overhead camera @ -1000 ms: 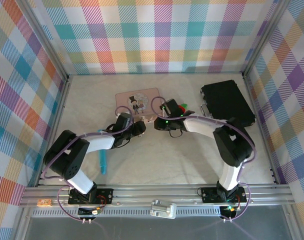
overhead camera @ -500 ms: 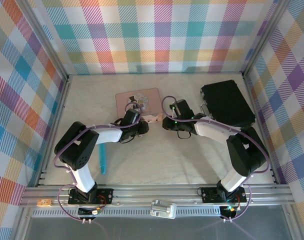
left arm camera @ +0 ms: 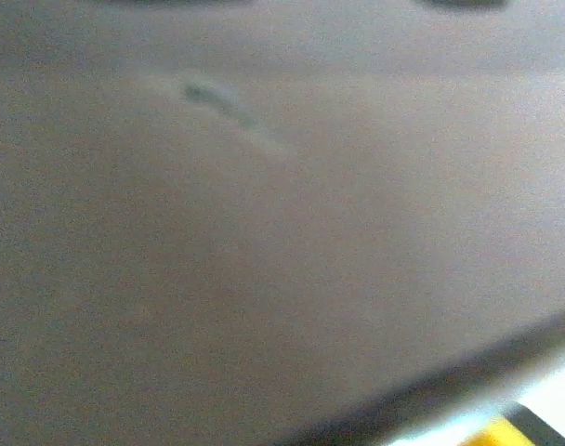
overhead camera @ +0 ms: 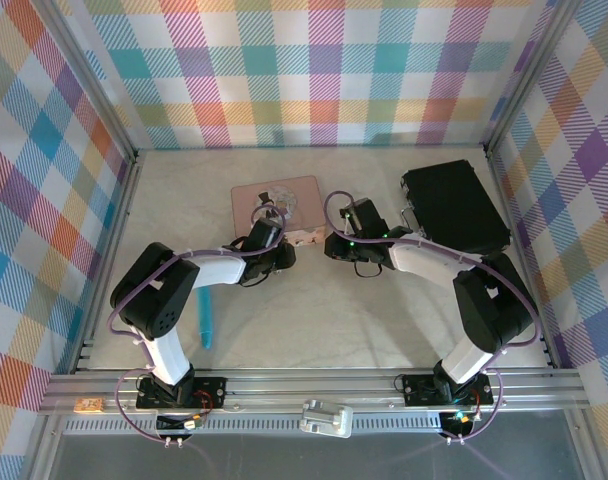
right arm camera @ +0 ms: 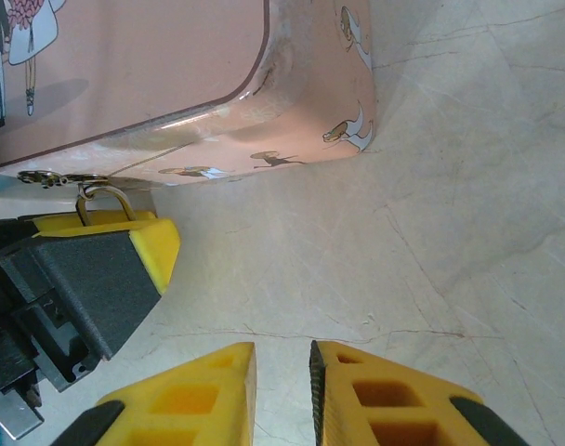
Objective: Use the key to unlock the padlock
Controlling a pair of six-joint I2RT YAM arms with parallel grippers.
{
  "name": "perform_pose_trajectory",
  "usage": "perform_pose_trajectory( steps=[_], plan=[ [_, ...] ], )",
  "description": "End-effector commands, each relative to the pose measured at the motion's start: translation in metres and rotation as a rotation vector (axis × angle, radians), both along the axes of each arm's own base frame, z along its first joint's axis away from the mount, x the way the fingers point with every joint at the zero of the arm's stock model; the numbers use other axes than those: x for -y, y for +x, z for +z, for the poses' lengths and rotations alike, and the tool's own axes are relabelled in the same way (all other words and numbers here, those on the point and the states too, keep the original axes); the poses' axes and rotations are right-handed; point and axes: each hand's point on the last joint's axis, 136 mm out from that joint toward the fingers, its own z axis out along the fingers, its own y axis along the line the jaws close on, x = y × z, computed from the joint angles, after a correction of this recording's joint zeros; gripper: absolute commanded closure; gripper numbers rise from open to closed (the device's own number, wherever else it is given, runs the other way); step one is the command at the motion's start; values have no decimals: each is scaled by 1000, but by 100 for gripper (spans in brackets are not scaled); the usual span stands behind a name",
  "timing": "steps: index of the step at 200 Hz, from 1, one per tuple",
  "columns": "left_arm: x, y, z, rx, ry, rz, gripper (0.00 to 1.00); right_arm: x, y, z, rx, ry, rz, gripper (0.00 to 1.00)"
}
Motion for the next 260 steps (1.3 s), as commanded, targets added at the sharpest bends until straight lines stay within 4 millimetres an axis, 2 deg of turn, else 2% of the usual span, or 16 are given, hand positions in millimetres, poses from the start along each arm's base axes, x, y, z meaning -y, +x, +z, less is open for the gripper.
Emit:
perform_pose_trajectory(
  steps=[1, 51, 99, 129, 176, 210, 247, 260],
  plan=[
    [8, -27, -28, -94, -3, -36, 59, 1, 0, 4, -2, 24, -7, 76],
    [6, -33, -33, -101, 8, -31, 63, -1, -1, 2, -15, 34, -11, 76],
    [10, -30, -25, -94, -10, -38, 84, 0, -3, 1, -23, 35, -15, 76],
    [25, -24, 4, -86, -116, -23, 100, -1, -7, 4, -35, 56, -9, 76],
    [44, -5, 59, -83, -455, 73, 100, -9, -21, 14, -65, 205, 5, 76],
    [53, 5, 82, -68, -646, 120, 100, -26, -31, 25, -75, 393, 37, 75],
    [58, 14, 100, -26, -810, 146, 100, -36, -31, 33, -35, 556, 40, 63],
    [59, 18, 108, -6, -855, 148, 100, -40, -30, 35, -31, 589, 48, 62]
  ],
)
